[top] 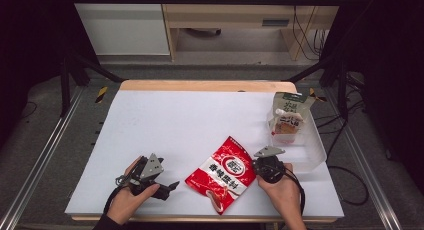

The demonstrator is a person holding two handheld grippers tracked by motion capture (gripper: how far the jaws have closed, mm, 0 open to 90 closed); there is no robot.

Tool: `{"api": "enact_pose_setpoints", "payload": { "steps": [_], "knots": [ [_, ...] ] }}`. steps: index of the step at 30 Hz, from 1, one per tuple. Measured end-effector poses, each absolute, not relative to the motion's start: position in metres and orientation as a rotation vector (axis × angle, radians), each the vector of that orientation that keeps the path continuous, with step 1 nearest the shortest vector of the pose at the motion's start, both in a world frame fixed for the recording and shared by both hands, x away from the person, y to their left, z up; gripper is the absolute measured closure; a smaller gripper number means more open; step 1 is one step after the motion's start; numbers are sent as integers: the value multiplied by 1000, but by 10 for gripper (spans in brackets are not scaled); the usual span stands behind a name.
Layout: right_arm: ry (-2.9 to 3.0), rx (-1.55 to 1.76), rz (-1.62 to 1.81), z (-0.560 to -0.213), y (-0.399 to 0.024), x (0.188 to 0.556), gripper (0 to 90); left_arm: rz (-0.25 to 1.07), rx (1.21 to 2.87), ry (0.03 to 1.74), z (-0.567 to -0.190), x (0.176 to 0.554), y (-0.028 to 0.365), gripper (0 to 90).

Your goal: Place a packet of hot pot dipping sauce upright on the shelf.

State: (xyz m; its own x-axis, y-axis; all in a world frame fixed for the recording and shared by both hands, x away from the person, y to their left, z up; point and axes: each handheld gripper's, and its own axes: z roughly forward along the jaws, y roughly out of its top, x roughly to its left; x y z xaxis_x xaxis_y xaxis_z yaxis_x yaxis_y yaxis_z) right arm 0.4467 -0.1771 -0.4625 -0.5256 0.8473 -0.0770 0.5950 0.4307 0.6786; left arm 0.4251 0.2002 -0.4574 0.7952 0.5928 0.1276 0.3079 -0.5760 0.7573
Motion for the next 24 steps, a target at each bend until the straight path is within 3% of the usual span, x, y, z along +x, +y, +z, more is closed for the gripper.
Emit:
{"api": "enact_pose_setpoints", "payload": {
  "steps": [24],
  "knots": [
    [2214, 1185, 952, -448, -180, 440, 900, 474, 2219, 662, -458, 425, 200, 63]
  ]
}}
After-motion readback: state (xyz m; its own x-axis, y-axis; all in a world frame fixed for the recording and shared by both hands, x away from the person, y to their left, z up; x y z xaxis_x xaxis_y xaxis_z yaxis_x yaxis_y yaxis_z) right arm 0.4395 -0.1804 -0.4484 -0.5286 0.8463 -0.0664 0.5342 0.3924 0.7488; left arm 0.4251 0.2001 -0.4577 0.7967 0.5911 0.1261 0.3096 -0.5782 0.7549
